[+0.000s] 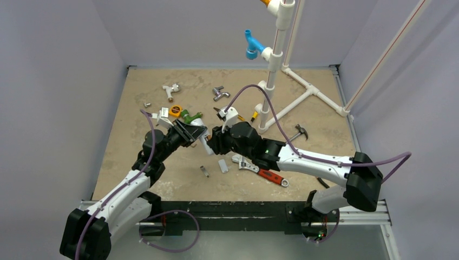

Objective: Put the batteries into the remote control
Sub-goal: Load the battery into the remote control.

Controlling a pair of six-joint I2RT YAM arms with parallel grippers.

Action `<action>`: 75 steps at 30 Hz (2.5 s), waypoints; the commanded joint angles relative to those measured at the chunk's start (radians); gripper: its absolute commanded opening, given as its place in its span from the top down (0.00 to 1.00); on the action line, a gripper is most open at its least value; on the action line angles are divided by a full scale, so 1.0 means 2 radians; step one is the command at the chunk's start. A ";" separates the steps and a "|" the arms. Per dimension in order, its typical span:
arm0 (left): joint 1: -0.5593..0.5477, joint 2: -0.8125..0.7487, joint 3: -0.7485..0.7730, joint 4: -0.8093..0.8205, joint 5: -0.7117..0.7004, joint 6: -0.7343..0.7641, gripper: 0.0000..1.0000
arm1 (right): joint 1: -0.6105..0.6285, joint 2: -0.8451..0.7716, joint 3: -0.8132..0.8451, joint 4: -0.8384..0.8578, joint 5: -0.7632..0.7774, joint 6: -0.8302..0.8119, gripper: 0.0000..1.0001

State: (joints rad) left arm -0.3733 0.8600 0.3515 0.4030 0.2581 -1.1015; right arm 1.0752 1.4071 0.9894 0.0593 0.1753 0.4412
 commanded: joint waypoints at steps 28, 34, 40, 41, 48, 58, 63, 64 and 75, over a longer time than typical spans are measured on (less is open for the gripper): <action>0.000 0.023 0.032 0.104 0.163 -0.005 1.00 | -0.026 -0.190 -0.119 0.092 -0.154 -0.285 0.40; 0.000 0.023 0.031 0.104 0.161 -0.005 1.00 | -0.031 -0.168 -0.109 0.129 -0.104 -0.169 0.55; 0.000 0.023 0.032 0.090 0.147 -0.002 1.00 | -0.031 -0.130 -0.074 0.113 -0.069 -0.024 0.59; 0.000 0.024 0.033 0.087 0.145 -0.001 1.00 | -0.031 -0.123 -0.067 0.104 -0.067 -0.008 0.61; 0.000 0.024 0.037 0.072 0.137 0.008 1.00 | -0.031 -0.100 -0.043 0.045 -0.039 0.050 0.65; 0.000 0.032 0.038 0.077 0.134 0.008 1.00 | -0.030 -0.087 -0.030 0.019 -0.053 0.063 0.66; 0.000 0.038 0.039 0.082 0.135 0.006 1.00 | -0.029 -0.080 -0.028 0.018 -0.063 0.062 0.67; 0.000 0.038 0.040 0.082 0.135 0.006 1.00 | -0.030 -0.078 -0.028 0.017 -0.063 0.062 0.67; 0.000 0.039 0.038 0.082 0.134 0.007 1.00 | -0.030 -0.063 -0.026 0.025 -0.066 0.060 0.74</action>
State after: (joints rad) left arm -0.3733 0.9379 0.3851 0.5133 0.5270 -1.1038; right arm 1.0149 1.2728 0.8883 0.0826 0.0570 0.5507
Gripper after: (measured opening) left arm 0.252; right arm 0.276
